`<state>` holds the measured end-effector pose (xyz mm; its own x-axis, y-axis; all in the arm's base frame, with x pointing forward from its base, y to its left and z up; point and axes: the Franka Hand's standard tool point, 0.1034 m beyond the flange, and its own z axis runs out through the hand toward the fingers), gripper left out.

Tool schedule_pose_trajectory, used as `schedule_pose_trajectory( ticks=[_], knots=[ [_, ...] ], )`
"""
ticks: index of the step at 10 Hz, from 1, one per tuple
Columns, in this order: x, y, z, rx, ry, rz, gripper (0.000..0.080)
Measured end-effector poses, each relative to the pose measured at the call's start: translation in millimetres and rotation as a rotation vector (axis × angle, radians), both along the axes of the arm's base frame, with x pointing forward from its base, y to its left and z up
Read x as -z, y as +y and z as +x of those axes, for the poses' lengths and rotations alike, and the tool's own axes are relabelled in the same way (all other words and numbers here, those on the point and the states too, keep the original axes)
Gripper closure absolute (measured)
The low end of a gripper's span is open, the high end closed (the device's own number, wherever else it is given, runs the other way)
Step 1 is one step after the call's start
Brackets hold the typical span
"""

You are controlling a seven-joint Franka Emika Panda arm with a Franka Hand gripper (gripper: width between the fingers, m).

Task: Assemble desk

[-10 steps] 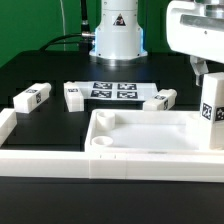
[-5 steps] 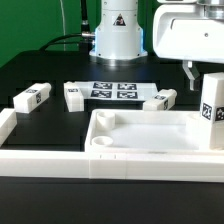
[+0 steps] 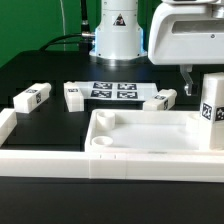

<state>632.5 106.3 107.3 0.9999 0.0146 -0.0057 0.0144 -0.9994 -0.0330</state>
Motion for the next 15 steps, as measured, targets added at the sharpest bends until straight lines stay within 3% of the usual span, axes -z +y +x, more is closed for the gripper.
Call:
schedule_pose_trajectory(
  ticks=[4, 6, 7, 8, 12, 15],
  knots=[
    [0.6, -2.8, 0.7, -0.255, -0.015, -0.001, 0.0151],
    [0.8, -2.5, 0.6, -0.255, -0.015, -0.001, 0.0376],
    [0.8, -2.5, 0.6, -0.256, -0.015, -0.001, 0.0376],
    [0.8, -2.5, 0.6, -0.256, -0.015, -0.001, 0.0511],
    [0.8, -2.3, 0.5, -0.243, -0.014, -0.001, 0.0511],
    [1.5, -4.5, 0.1, 0.077, 0.003, 0.028, 0.0511]
  ],
)
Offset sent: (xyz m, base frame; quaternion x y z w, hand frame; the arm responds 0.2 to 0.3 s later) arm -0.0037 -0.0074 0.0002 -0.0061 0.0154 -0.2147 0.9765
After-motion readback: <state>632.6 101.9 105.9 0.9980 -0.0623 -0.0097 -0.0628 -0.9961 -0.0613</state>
